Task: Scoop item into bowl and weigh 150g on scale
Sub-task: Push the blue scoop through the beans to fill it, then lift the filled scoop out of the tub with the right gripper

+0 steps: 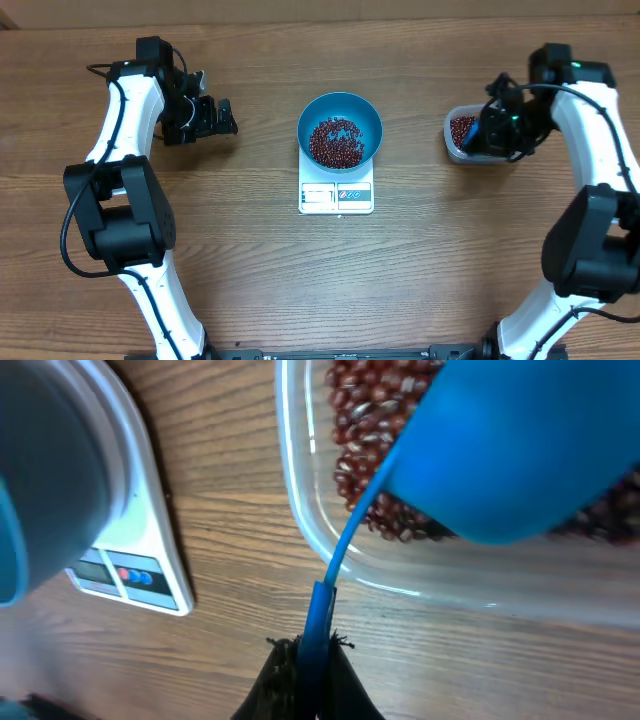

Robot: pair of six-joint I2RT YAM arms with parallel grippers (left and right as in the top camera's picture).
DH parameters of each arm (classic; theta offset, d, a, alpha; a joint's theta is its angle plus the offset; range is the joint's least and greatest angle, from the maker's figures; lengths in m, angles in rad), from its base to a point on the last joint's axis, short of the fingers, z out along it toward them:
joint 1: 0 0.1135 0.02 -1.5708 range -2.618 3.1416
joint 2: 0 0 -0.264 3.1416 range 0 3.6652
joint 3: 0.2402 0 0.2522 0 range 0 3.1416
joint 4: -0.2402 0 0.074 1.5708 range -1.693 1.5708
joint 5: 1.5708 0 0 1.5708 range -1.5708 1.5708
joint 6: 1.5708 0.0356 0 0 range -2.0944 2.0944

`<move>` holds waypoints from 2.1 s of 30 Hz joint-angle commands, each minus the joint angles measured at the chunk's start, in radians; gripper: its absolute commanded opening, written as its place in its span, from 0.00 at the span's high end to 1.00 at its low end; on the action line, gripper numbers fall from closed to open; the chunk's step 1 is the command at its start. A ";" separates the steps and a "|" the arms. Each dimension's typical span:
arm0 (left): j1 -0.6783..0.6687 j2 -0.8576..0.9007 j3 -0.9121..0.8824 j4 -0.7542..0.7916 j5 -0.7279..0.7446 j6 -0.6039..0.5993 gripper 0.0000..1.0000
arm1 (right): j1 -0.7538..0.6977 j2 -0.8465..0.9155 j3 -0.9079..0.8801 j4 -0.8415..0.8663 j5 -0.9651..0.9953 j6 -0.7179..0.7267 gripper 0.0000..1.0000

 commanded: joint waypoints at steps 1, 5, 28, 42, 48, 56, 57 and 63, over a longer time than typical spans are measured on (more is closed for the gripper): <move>-0.007 0.008 0.008 0.001 -0.002 0.015 0.00 | -0.061 -0.042 0.042 0.032 -0.158 -0.029 0.96; -0.007 0.008 0.008 0.001 -0.002 0.016 0.00 | -0.109 -0.043 0.042 0.016 -0.162 -0.036 0.96; -0.007 0.008 0.008 0.001 -0.002 0.015 0.00 | -0.179 -0.083 0.048 0.040 -0.192 -0.048 0.96; -0.007 0.008 0.008 0.001 -0.002 0.016 0.01 | -0.181 -0.083 0.131 0.018 -0.170 -0.048 0.96; -0.007 0.008 0.008 0.001 -0.002 0.016 0.00 | -0.182 -0.083 0.198 -0.025 -0.168 -0.047 0.96; -0.006 0.008 0.008 0.002 -0.002 0.016 0.00 | -0.184 -0.082 0.198 -0.081 0.059 -0.022 0.96; -0.007 0.008 0.008 0.001 -0.002 0.016 0.00 | -0.185 -0.082 0.198 -0.082 0.059 -0.022 0.96; -0.007 0.008 0.008 0.001 -0.002 0.015 0.00 | -0.195 -0.082 0.198 -0.074 0.036 -0.022 0.96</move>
